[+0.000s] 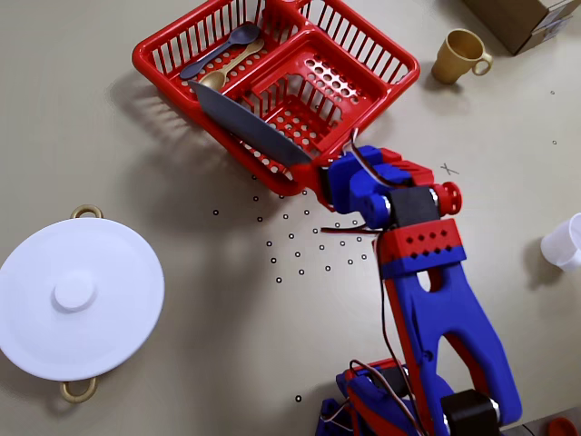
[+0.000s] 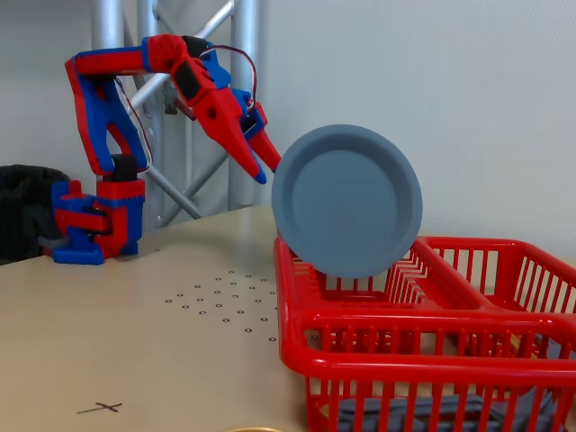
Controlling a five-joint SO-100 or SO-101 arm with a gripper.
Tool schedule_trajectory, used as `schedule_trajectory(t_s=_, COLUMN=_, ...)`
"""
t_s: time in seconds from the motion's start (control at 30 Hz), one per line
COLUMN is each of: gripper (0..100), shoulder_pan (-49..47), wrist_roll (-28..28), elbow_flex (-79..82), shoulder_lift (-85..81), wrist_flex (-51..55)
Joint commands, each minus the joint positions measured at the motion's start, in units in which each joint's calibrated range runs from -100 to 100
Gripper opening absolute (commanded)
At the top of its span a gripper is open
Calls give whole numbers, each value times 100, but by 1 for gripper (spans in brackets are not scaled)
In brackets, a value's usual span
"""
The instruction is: Grasp the plate, place it on the cross drawn on the table.
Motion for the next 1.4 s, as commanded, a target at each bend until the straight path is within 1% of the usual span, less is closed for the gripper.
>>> schedule_trajectory(t_s=0.0, gripper=25, shoulder_pan=-113, wrist_roll=98, elbow_flex=-473, shoulder_lift=-14, wrist_flex=-222)
schedule_trajectory(t_s=0.37, gripper=24, shoulder_pan=-523, wrist_roll=137, elbow_flex=-319, shoulder_lift=324, wrist_flex=-673)
schedule_trajectory(t_s=0.57, gripper=24, shoulder_pan=-666, wrist_roll=186, elbow_flex=-419, shoulder_lift=586, wrist_flex=-488)
schedule_trajectory(t_s=0.77, gripper=24, shoulder_pan=-716, wrist_roll=410, elbow_flex=-700, shoulder_lift=857, wrist_flex=-488)
schedule_trajectory(t_s=0.93, gripper=23, shoulder_pan=-817, wrist_roll=469, elbow_flex=-945, shoulder_lift=1077, wrist_flex=-681)
schedule_trajectory(t_s=1.0, gripper=22, shoulder_pan=-874, wrist_roll=440, elbow_flex=-1045, shoulder_lift=1153, wrist_flex=-745)
schedule_trajectory(t_s=1.37, gripper=6, shoulder_pan=-1018, wrist_roll=117, elbow_flex=-1181, shoulder_lift=1254, wrist_flex=-713)
